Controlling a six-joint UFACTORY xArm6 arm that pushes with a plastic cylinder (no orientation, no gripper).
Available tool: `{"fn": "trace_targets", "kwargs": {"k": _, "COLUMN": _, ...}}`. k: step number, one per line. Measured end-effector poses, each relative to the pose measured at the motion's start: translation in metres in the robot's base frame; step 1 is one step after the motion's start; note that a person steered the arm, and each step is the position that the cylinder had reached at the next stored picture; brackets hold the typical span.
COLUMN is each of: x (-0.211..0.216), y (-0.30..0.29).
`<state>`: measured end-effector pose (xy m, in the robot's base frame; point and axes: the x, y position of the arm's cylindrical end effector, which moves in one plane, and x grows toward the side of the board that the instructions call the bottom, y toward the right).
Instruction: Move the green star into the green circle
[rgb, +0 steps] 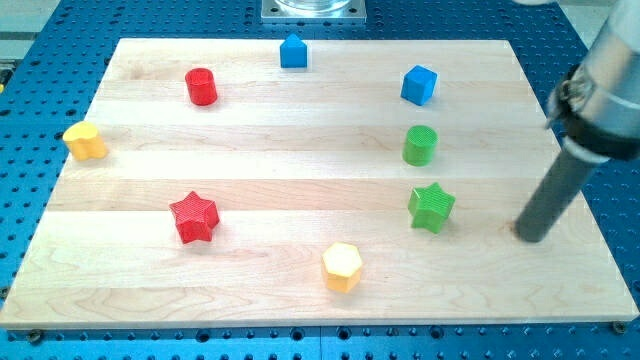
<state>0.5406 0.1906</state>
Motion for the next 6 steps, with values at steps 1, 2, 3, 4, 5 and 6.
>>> {"fn": "trace_targets", "kwargs": {"k": 1, "x": -0.013, "y": -0.103}}
{"fn": "trace_targets", "kwargs": {"k": 2, "x": -0.039, "y": -0.135}}
{"fn": "trace_targets", "kwargs": {"k": 3, "x": -0.051, "y": -0.095}}
{"fn": "trace_targets", "kwargs": {"k": 4, "x": -0.025, "y": -0.081}}
{"fn": "trace_targets", "kwargs": {"k": 5, "x": -0.044, "y": -0.061}}
{"fn": "trace_targets", "kwargs": {"k": 6, "x": -0.058, "y": -0.073}}
